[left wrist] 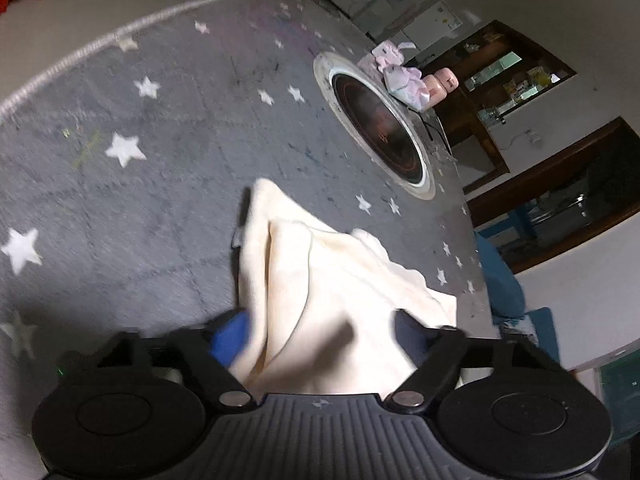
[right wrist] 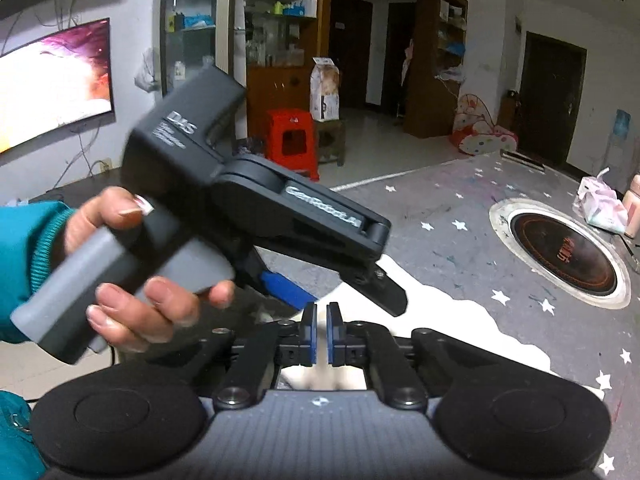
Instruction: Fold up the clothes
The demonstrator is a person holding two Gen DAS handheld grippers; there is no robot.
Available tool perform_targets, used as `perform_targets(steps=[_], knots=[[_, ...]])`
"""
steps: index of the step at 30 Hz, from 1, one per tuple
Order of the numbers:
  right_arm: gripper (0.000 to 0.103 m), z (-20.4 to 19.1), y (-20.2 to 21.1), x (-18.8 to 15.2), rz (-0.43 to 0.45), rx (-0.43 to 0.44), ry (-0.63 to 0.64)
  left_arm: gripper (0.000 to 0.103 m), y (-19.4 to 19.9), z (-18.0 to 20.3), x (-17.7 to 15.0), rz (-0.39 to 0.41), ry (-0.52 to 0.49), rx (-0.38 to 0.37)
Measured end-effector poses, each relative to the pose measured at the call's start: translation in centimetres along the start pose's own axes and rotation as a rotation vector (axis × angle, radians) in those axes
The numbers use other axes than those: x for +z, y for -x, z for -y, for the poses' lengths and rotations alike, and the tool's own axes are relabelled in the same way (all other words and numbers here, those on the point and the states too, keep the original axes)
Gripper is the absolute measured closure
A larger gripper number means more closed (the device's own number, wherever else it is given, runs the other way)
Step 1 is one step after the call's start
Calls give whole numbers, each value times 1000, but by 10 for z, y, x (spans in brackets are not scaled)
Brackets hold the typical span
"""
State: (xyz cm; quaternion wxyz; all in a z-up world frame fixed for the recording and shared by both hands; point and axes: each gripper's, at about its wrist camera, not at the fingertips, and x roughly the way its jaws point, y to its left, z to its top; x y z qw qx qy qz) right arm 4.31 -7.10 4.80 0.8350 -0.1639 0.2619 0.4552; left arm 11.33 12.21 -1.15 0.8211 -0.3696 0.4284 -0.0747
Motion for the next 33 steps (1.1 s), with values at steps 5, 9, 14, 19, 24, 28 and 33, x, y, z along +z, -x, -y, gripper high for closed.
perform_targets(steps=[5,9,14,19,24,28,33], knots=[[97,2,-1,-7,-29,-1,7,46,5,-6,-1,13,26,15],[71,-3,-4,-14,-54,-3,34,45,11,-10,5,26,31,53],[67,-16,-26,-15,-90,6,107,45,15,-12,7,30,20,69],[67,-35,-46,-19,-130,-10,233,40,18,-16,7,30,37,47],[92,-32,-50,-17,-113,-48,215,28,23,-20,6,47,50,34],[96,-11,-32,-5,-49,-29,74,20,21,-23,6,46,105,-9],[96,6,-11,1,7,-23,-2,21,10,-24,3,17,181,-93]])
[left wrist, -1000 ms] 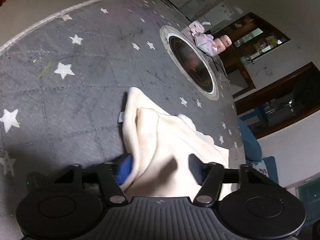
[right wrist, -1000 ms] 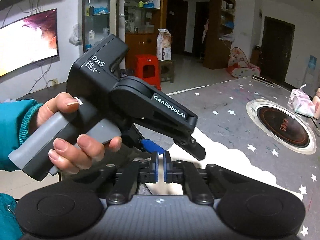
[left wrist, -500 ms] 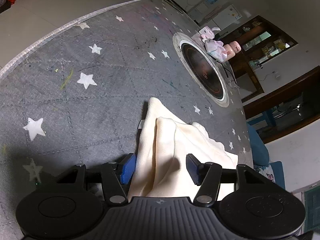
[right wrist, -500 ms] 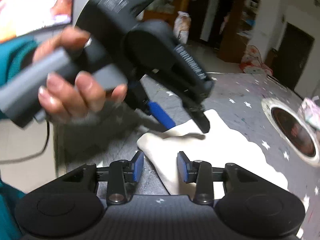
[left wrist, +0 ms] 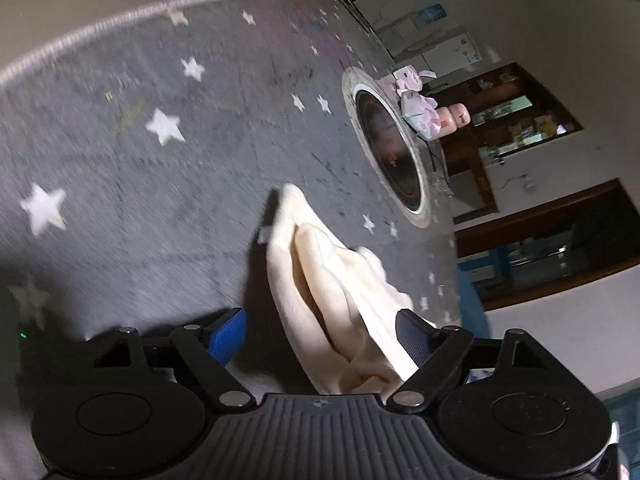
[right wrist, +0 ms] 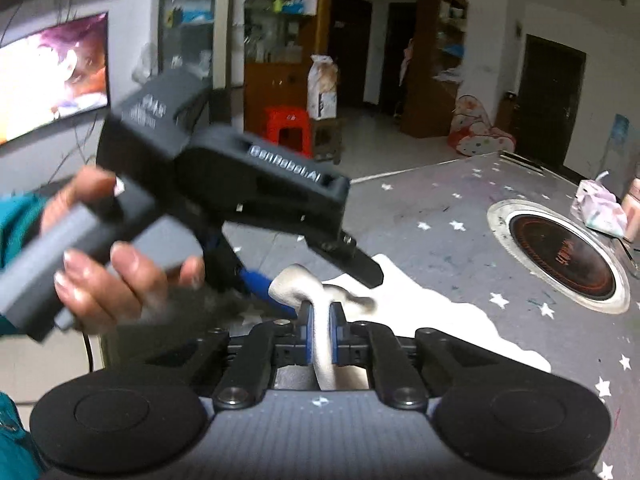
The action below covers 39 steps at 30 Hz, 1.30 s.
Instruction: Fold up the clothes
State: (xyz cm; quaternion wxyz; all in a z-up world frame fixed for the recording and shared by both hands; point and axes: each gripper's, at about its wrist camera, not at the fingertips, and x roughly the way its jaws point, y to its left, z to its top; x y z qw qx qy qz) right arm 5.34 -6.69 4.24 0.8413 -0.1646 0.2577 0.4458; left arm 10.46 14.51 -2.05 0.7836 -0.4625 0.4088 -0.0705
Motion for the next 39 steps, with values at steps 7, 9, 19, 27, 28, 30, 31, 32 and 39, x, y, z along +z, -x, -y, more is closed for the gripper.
perform_targets(steps=[7,9,19,27,28,30,31,32,39], knots=[[97,-2,-8,-9,-14,36,-6,63,-21,4,-6,-64,-21,-8],[96,-5,-7,-12,-16,39,-1,74,-24,2,-8,-68,-24,1],[85,47,27,-33,-35,-86,-159,77,-26,7,-11,-54,-83,35],[68,147,44,-74,-68,-343,-395,77,-27,15,-11,-47,-130,73],[67,157,46,-80,-75,-344,-431,77,-27,17,-12,-44,-139,80],[66,175,44,-90,-81,-318,-510,77,-28,20,-13,-39,-157,93],[66,182,42,-95,-79,-298,-542,77,-28,21,-13,-38,-163,98],[66,187,40,-99,-77,-279,-571,77,-28,22,-13,-37,-168,100],[84,192,32,-104,-42,-208,-630,77,-29,30,-14,-33,-227,131]])
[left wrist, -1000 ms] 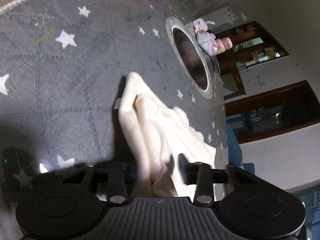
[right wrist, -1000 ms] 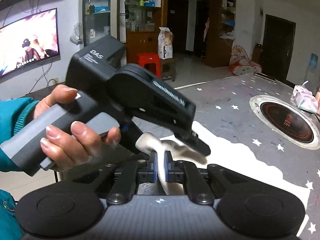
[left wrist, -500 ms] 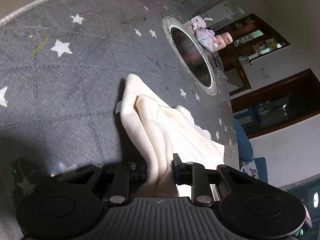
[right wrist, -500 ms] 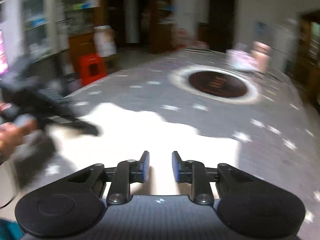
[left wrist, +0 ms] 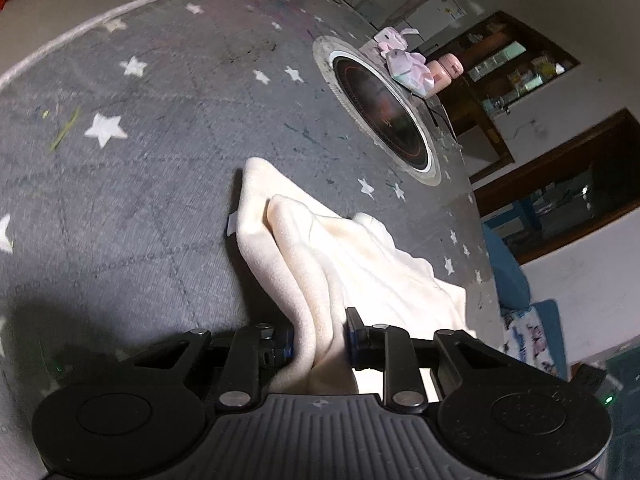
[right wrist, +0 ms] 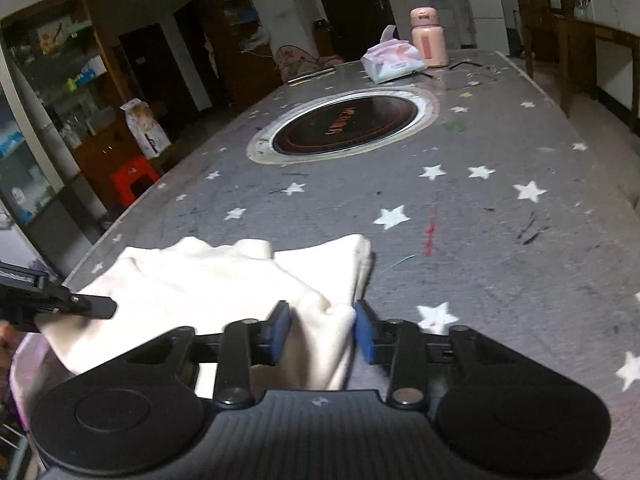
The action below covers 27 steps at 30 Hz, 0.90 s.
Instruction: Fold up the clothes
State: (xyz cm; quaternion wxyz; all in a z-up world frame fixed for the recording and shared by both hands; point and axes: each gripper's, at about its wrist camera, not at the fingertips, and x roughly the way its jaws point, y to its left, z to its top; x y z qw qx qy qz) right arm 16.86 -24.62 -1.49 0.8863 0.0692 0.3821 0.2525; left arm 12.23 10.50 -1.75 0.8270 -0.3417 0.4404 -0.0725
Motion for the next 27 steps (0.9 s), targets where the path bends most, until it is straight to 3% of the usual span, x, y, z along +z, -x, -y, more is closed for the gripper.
perform_targets(steps=[3,11,20,27], knots=[[91,-3,3,0,25,2,-11,80,0,10,0,10,-62,28],[95,-6,50,3,143,-12,-14,84,-4,54,5,12,-219,17],[102,35,105,22,238,-158,-29,85,-45,127,7,-11,-350,-32],[96,78,109,13,183,-186,-116,85,-63,146,1,-48,-391,-17]])
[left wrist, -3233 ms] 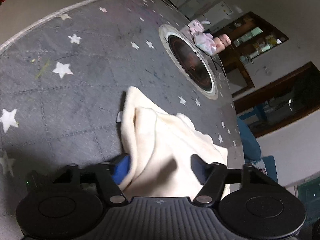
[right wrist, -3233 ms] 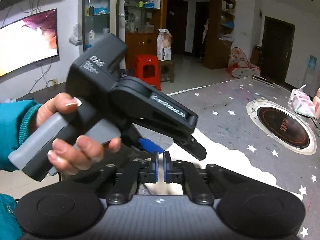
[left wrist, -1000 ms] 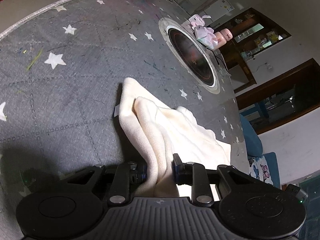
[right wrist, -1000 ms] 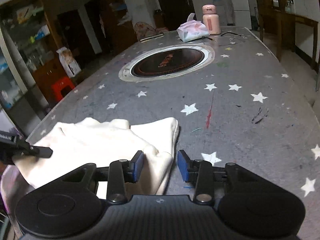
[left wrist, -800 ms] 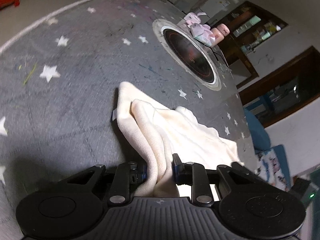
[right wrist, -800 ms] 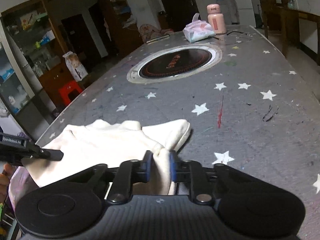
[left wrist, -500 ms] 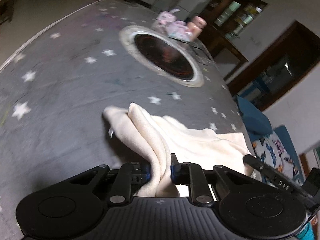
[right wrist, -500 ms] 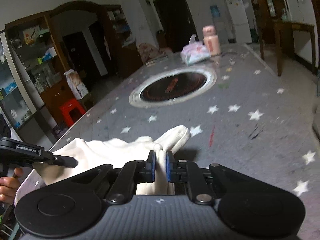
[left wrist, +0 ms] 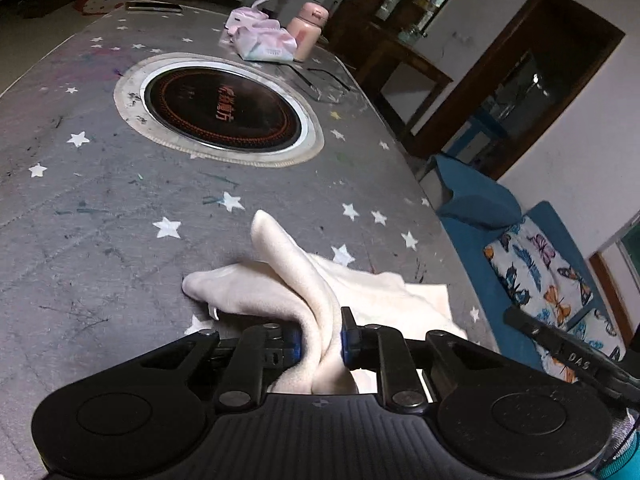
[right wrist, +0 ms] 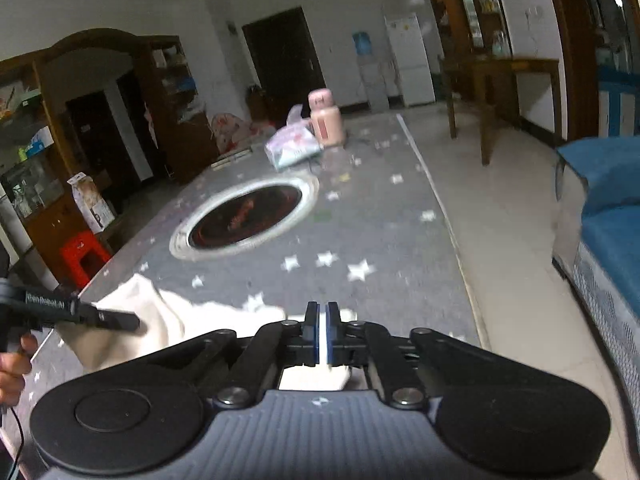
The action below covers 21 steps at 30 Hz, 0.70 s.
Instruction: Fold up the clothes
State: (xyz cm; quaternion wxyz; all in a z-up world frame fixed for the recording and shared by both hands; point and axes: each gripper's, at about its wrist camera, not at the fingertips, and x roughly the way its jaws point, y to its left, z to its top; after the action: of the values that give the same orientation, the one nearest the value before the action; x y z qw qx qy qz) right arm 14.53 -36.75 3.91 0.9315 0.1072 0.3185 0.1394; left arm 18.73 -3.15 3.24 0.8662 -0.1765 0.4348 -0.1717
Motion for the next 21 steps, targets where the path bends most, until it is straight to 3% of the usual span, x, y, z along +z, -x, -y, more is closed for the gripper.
perform_targets(steps=[2,4,6,10,14,16,21], knots=[[92,4,-7,-8,-28,3,-4,85,-1,-4,-2,-6,6,10],[77,7,-18,-18,-53,8,-19,85,-2,-7,-4,-12,9,21],[69,10,-26,-24,-64,15,-37,85,-4,-9,-4,-16,6,29],[67,15,-43,-31,-85,29,-75,84,-7,-9,-5,-16,-8,40],[68,13,-51,-37,-90,59,-88,84,-9,-6,-7,-17,-31,50],[90,10,-53,-38,-95,65,-89,85,-10,-2,-8,-16,-42,51],[95,3,-37,-26,-41,63,-57,85,-9,13,1,4,-81,32]])
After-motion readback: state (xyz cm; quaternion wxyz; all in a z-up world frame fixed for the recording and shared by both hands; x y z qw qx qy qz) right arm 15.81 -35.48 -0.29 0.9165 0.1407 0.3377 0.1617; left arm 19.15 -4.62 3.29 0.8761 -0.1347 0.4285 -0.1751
